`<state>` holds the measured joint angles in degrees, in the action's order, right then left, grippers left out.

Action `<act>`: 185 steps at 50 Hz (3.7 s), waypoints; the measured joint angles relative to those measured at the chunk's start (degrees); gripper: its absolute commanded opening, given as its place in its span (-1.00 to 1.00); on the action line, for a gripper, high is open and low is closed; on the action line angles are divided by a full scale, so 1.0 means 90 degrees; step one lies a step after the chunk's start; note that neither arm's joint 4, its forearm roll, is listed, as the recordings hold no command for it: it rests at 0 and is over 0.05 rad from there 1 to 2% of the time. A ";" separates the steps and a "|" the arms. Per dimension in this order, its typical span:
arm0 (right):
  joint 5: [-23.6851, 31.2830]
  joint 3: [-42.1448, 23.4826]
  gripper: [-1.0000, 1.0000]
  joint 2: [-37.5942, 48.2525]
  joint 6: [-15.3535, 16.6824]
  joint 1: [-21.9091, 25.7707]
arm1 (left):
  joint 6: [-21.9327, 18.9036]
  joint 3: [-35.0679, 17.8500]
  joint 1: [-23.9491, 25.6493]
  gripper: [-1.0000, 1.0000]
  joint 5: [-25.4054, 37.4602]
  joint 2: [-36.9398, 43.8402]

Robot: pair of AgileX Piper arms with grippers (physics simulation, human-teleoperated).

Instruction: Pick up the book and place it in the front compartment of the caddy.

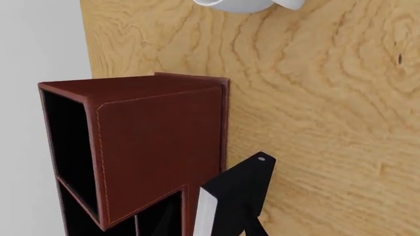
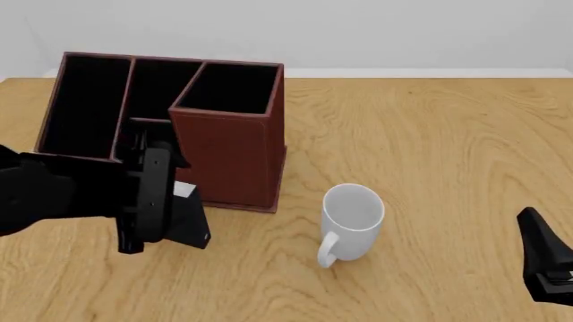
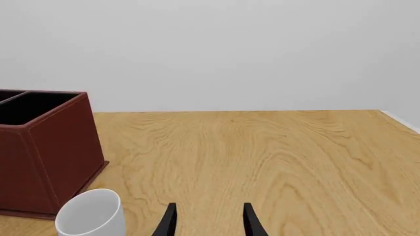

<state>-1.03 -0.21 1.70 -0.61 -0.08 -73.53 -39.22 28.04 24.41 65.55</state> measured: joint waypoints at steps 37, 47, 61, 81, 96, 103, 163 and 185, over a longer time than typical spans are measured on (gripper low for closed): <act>0.0000 0.0000 1.00 -0.0001 0.0001 0.0000 | -0.0034 0.0082 -0.0131 1.00 -0.0408 0.0545; 0.0001 0.0000 1.00 -0.0001 0.0001 0.0000 | -0.0046 0.0091 -0.0199 1.00 -0.0516 0.0685; 0.0001 0.0000 1.00 -0.0001 0.0000 0.0000 | -0.0061 0.0126 -0.0265 1.00 -0.0669 0.0846; 0.0000 0.0000 1.00 0.0000 0.0000 0.0000 | -0.0166 0.0188 -0.0371 1.00 -0.0975 0.1205; 0.0000 0.0000 1.00 -0.0001 0.0001 0.0000 | -0.0072 0.0143 -0.0437 -1.00 -0.1137 0.1392; 0.0001 0.0000 1.00 -0.0001 0.0000 0.0000 | -0.0038 0.0196 -0.0427 -1.00 -0.1151 0.1337; 0.0001 0.0000 1.00 -0.0001 0.0000 0.0000 | -0.0435 0.1359 -0.0806 -1.00 0.1108 -0.2028; 0.0000 0.0000 1.00 -0.0001 0.0000 0.0000 | -0.1168 0.0698 -0.1445 -1.00 0.2320 -0.3397</act>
<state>-1.03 -0.21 1.70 -0.61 -0.08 -84.04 -32.94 15.04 45.30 34.97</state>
